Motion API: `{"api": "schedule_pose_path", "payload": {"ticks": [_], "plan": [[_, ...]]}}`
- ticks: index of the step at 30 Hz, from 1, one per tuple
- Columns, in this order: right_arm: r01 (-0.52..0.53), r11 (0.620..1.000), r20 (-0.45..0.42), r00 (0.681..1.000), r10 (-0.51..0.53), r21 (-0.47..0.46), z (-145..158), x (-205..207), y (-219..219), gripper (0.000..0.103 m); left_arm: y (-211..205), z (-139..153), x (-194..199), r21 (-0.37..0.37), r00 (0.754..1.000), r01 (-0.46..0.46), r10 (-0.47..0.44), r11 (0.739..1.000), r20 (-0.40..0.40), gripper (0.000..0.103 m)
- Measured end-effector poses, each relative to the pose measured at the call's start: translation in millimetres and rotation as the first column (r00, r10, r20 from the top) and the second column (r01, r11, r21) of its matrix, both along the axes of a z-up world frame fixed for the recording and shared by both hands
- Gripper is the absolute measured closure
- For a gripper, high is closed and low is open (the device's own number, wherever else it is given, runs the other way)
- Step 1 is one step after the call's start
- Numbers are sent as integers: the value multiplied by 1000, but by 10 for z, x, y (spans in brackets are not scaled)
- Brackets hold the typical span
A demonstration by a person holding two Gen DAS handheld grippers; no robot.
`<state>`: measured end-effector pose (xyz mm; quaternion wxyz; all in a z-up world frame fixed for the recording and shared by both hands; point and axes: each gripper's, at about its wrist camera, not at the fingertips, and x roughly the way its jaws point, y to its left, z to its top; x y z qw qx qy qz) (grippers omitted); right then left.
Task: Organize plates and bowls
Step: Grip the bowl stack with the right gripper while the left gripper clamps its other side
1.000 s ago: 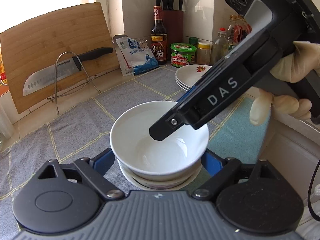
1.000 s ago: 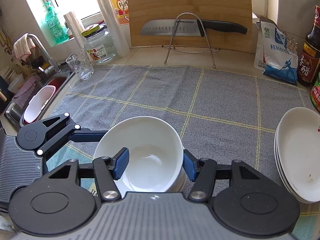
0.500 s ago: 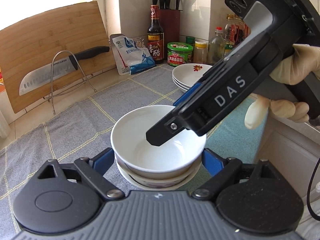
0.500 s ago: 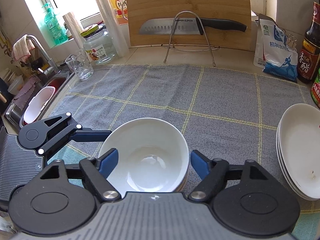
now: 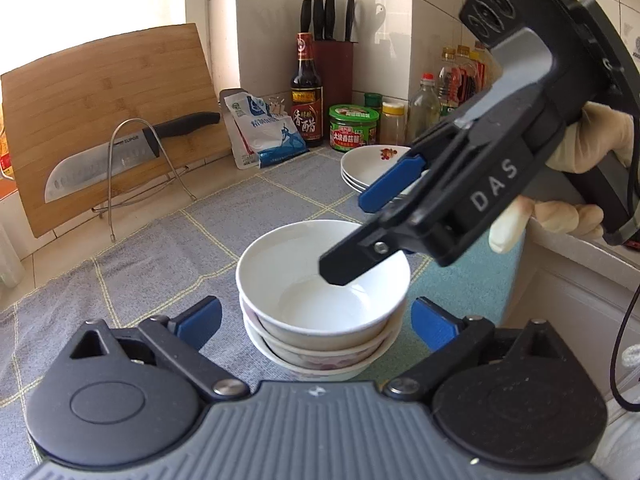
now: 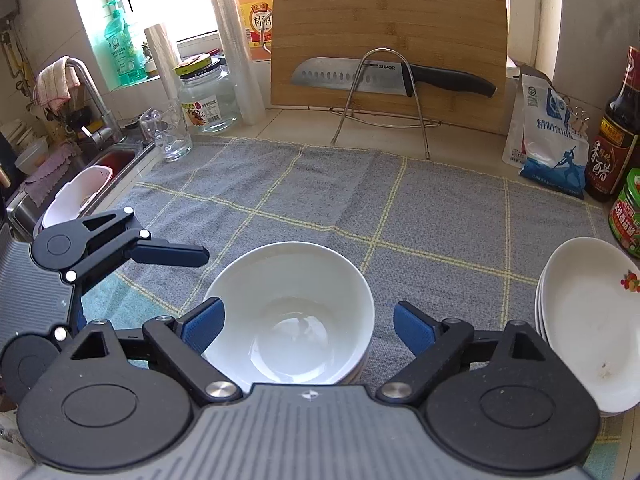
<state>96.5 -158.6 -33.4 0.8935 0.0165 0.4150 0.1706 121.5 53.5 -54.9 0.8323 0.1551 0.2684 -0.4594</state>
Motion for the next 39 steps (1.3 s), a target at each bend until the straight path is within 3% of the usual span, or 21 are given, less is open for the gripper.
{"api": "schedule_pose_path", "payload": {"ticks": [7,10,17,26,39], "plan": [[-55,997,44,997,57,-49,14,-255,-36,8,165,-65,74,31,999,33,-32,999,-16,2],[-78,990,58,995,85,-117,-18,-374,-19,1,196,-123,111,63,998,56,-54,996,-36,2],[-133,965,4,991,137,-228,-370,-456,75,0,196,-302,162,91,994,108,-106,990,-25,2],[-199,946,-23,980,200,-258,-685,-231,188,0,43,-475,240,159,988,149,-140,976,-64,2],[-342,905,-51,939,340,-252,-698,0,127,0,-90,-439,472,155,952,302,-290,941,-95,8]]}}
